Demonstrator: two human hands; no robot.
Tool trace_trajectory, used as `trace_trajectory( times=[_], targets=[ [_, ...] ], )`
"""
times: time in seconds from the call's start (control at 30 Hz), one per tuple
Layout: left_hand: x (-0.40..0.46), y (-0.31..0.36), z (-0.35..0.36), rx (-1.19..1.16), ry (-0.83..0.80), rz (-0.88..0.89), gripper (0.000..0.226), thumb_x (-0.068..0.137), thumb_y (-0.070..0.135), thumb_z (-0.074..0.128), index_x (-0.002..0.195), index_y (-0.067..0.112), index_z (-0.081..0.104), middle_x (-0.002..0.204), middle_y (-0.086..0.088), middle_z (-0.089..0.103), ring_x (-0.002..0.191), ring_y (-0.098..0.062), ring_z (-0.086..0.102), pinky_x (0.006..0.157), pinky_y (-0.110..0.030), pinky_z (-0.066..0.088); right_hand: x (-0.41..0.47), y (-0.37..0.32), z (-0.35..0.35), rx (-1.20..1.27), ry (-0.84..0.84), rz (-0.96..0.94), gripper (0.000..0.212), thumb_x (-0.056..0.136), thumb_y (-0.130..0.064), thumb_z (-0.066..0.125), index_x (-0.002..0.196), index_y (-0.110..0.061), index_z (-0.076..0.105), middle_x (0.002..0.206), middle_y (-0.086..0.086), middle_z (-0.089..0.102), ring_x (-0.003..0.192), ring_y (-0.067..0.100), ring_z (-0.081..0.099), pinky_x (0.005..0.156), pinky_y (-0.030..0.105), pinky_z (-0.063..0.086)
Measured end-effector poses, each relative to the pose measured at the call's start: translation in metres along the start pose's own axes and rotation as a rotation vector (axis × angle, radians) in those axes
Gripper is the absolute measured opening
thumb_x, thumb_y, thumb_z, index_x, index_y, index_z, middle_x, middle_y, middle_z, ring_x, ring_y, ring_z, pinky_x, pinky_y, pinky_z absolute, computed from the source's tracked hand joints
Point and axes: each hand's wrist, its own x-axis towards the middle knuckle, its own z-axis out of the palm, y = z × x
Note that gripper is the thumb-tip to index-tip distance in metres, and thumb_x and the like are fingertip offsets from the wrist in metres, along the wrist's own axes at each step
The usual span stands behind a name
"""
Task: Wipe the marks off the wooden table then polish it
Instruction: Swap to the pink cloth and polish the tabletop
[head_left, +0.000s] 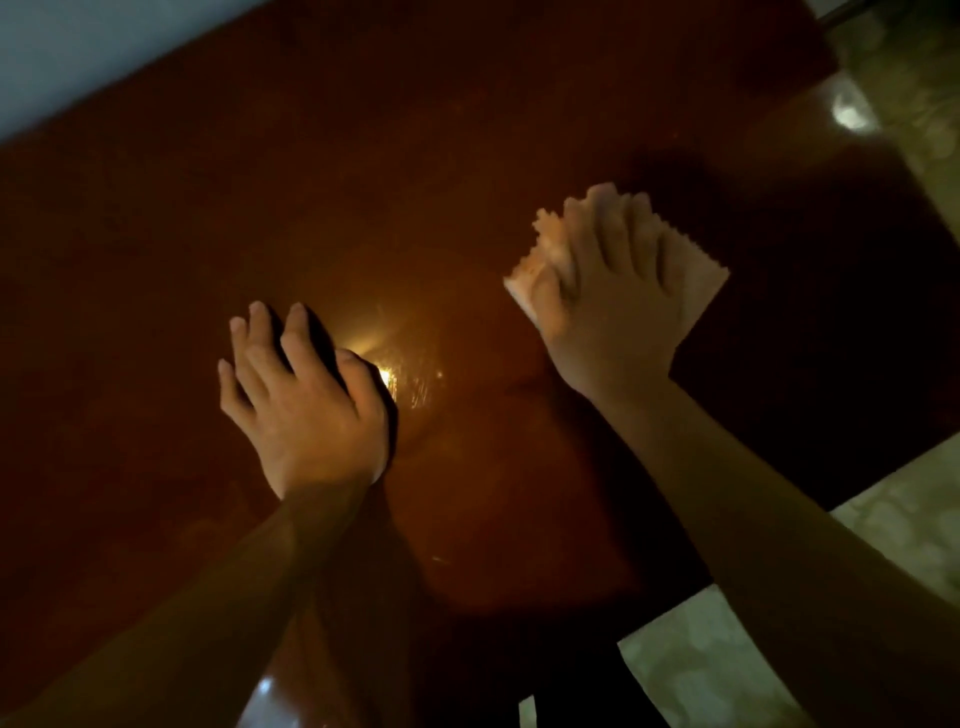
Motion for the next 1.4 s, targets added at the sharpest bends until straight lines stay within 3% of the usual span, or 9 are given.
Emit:
trace_trajectory(
  times=[0.1,0.23,0.37,0.63,0.8,1.13,1.23,1.4],
  targets=[
    [0.0,0.0,-0.001,-0.01,-0.011,-0.004,0.052,0.1,0.032,0.036,0.146,0.007,0.039,0.156,-0.021,0.032,0.15,-0.034,0.021,0.12,-0.055,0.014,0.003,-0.028,0.002,0.035,0.038,0.045,0.063,0.104,-0.047,0.026,0.158,-0.016,0.034,0.166,0.012,0.028,0.155,0.036,0.02,0.123,0.054,0.017],
    [0.001,0.004,-0.004,-0.004,-0.021,-0.016,0.054,0.099,0.034,0.034,0.146,0.007,0.039,0.157,-0.02,0.031,0.151,-0.033,0.019,0.121,-0.053,0.013,-0.009,-0.076,0.009,0.095,0.052,-0.118,0.062,0.105,-0.045,0.029,0.158,-0.013,0.034,0.166,0.011,0.028,0.156,0.033,0.018,0.125,0.053,0.013],
    [0.001,0.004,-0.004,0.001,-0.029,-0.023,0.054,0.1,0.033,0.035,0.147,0.007,0.039,0.157,-0.019,0.031,0.151,-0.032,0.019,0.122,-0.052,0.012,-0.005,-0.075,0.012,0.155,0.072,-0.227,0.064,0.104,-0.042,0.036,0.157,-0.006,0.035,0.164,0.015,0.031,0.155,0.03,0.022,0.126,0.049,0.015],
    [0.002,0.005,-0.004,0.001,-0.022,-0.039,0.053,0.1,0.034,0.035,0.146,0.008,0.04,0.158,-0.018,0.032,0.151,-0.03,0.019,0.122,-0.051,0.012,0.056,-0.089,0.009,0.087,0.02,-0.027,0.074,0.102,-0.051,0.024,0.16,-0.005,0.021,0.168,0.018,0.019,0.157,0.033,0.012,0.127,0.05,0.009],
    [0.0,0.002,-0.002,0.017,-0.027,-0.036,0.053,0.1,0.034,0.034,0.146,0.009,0.039,0.158,-0.017,0.031,0.151,-0.031,0.019,0.122,-0.052,0.013,0.051,-0.123,0.015,0.151,0.032,-0.209,0.072,0.103,-0.049,0.024,0.159,-0.005,0.025,0.167,0.018,0.022,0.157,0.032,0.013,0.126,0.051,0.009],
    [0.001,0.004,-0.006,-0.012,-0.04,-0.053,0.053,0.101,0.036,0.034,0.146,0.01,0.04,0.159,-0.015,0.03,0.152,-0.029,0.018,0.122,-0.05,0.011,0.037,-0.086,0.013,0.147,0.007,-0.434,0.065,0.105,-0.048,0.027,0.158,-0.011,0.033,0.167,0.011,0.028,0.157,0.028,0.017,0.126,0.048,0.011],
    [0.001,0.003,-0.005,-0.016,-0.035,-0.049,0.052,0.101,0.036,0.036,0.146,0.01,0.041,0.159,-0.016,0.031,0.151,-0.029,0.019,0.122,-0.05,0.012,0.049,-0.055,0.01,0.126,0.066,-0.345,0.063,0.103,-0.049,0.031,0.156,-0.014,0.04,0.164,0.009,0.035,0.154,0.029,0.024,0.125,0.046,0.017],
    [0.001,0.002,-0.004,-0.018,-0.044,-0.052,0.053,0.1,0.038,0.034,0.146,0.01,0.041,0.159,-0.016,0.031,0.151,-0.029,0.019,0.122,-0.05,0.012,0.062,-0.053,0.005,0.058,0.023,-0.188,0.069,0.102,-0.051,0.03,0.159,-0.013,0.029,0.167,0.011,0.027,0.156,0.03,0.018,0.126,0.048,0.012]
  ],
)
